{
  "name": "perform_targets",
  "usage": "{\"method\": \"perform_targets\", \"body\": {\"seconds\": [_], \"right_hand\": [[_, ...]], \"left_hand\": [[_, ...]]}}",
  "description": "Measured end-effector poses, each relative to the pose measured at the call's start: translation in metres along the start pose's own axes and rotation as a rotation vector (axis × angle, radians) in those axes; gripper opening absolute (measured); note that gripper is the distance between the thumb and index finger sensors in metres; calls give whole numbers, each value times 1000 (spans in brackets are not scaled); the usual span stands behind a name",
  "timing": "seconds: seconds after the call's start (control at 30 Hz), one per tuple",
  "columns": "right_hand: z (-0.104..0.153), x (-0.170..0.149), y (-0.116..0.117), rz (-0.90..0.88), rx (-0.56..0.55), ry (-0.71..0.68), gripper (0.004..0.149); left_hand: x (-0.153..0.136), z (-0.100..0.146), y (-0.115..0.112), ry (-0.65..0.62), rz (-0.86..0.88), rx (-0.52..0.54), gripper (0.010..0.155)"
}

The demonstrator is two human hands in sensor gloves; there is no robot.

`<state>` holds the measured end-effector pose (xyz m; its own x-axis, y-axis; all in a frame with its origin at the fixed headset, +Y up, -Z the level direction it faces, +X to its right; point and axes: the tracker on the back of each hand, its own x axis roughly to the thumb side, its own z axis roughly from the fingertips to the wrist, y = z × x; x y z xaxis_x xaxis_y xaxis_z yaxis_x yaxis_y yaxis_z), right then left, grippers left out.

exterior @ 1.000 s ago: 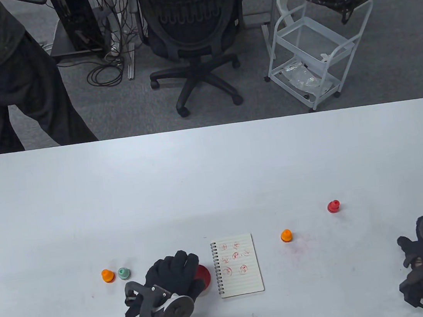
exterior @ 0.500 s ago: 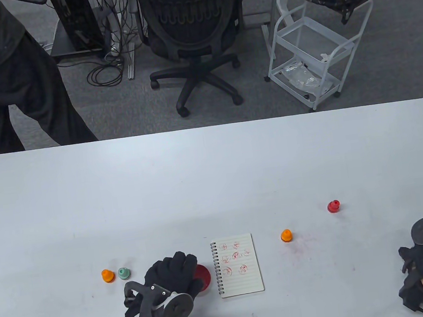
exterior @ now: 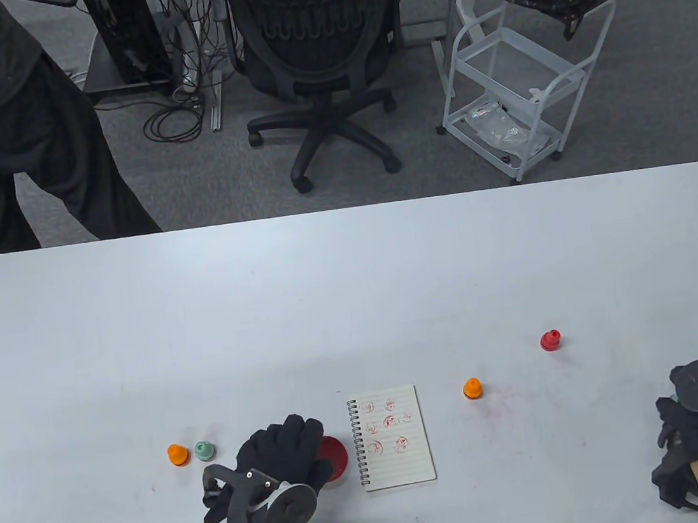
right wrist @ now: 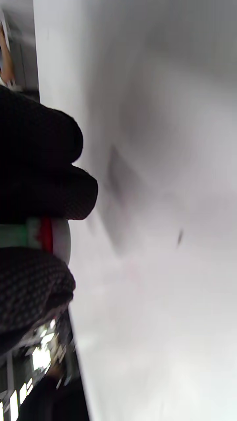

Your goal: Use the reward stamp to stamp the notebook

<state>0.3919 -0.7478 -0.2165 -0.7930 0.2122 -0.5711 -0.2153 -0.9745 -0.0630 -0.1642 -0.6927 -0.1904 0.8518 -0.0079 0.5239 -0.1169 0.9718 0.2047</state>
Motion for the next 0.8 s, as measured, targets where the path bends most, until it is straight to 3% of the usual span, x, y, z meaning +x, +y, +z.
{"method": "perform_targets", "body": {"seconds": [0.23,0.47,0.8], "right_hand": [[34,49,-20,-54,-107,-270,65],[68,95,-26,-98,-118,-482,66],[102,150,-50,-271,-112,-654,68]], "left_hand": [[-2,2,2,6,9,16,60],[-2,5,2,4,26,21,59],[-2,6,2,-1,31,27,59]]}}
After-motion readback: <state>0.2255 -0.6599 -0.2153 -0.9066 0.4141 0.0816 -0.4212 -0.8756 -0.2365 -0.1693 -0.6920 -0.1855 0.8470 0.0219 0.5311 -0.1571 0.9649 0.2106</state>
